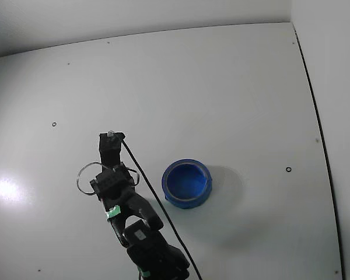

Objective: Grasp a block and put it in the bin.

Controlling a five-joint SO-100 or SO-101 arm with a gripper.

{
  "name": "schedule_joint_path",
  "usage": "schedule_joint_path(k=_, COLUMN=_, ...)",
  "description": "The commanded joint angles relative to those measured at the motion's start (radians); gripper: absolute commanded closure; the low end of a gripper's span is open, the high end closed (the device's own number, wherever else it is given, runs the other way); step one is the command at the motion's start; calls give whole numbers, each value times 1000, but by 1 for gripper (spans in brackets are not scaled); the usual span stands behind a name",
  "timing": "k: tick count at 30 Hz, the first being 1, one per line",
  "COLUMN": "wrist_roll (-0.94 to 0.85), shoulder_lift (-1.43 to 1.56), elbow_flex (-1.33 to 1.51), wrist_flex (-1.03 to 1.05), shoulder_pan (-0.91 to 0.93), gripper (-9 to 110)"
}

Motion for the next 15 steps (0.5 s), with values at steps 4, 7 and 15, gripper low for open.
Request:
schedule_joint_path(k=4, wrist_roll=-6, shoulder_lift=2, elbow_flex=-78, wrist_flex=-21, shoulder_pan=-3, gripper=79)
schedule_joint_path(k=7, wrist_roll=-8, shoulder_lift=-9, elbow_flex=-78, wrist_flex=-21, shoulder_pan=0, gripper=79)
schedule_joint_path(k=15, wrist_roll=-6, shoulder_lift=-14, elbow_flex=-69, wrist_flex=-138, shoulder_pan=-9, gripper=79)
